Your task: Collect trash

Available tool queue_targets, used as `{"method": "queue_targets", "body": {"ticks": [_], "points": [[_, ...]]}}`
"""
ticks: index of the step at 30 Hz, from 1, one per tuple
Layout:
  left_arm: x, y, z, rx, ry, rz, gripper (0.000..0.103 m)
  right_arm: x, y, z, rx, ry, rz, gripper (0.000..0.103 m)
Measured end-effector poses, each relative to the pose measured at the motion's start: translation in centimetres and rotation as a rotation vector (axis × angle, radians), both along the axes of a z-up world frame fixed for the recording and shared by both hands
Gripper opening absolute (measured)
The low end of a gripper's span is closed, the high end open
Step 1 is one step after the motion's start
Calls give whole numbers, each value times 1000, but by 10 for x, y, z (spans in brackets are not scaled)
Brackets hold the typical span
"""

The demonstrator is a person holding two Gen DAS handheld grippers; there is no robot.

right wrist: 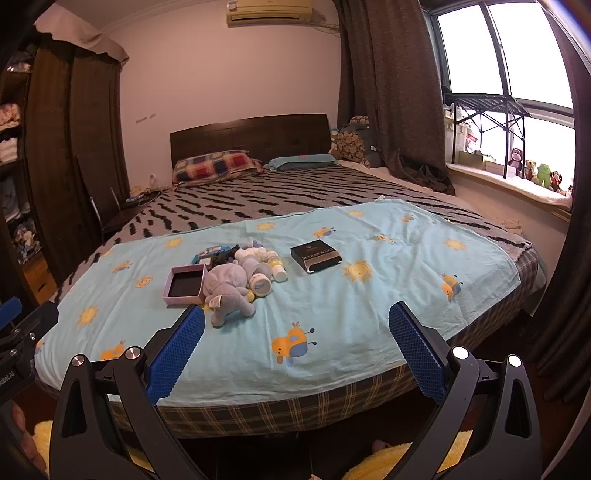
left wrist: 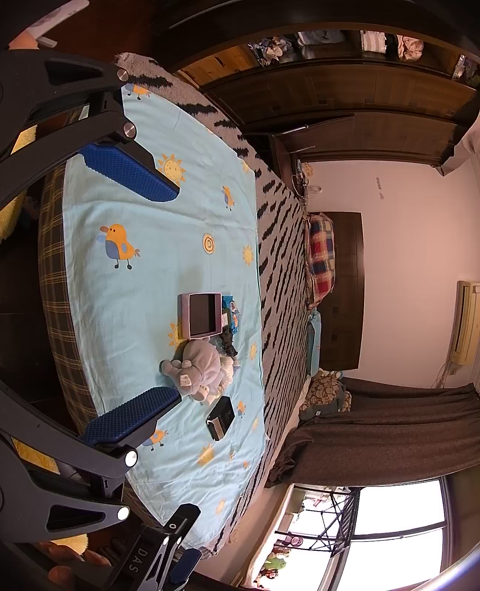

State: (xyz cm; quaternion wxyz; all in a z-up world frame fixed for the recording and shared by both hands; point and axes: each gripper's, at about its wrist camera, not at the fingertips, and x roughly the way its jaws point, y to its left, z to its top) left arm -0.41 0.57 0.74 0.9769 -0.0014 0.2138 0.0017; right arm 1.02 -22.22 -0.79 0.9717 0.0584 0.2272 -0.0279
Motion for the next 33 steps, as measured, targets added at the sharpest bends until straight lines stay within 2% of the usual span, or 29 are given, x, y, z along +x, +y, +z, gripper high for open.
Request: {"method": "queue_targets", "body": {"ticks": [20, 28, 33], "points": [[7, -1, -1, 7, 16, 5, 95, 6, -5, -6, 3, -1, 6, 100], [22, -4, -16, 47, 7, 1, 95, 19, -5, -16, 3, -35, 64, 100], [41, -4, -31, 68, 22, 8, 95, 39, -2, -32, 25, -6, 101, 100]]}}
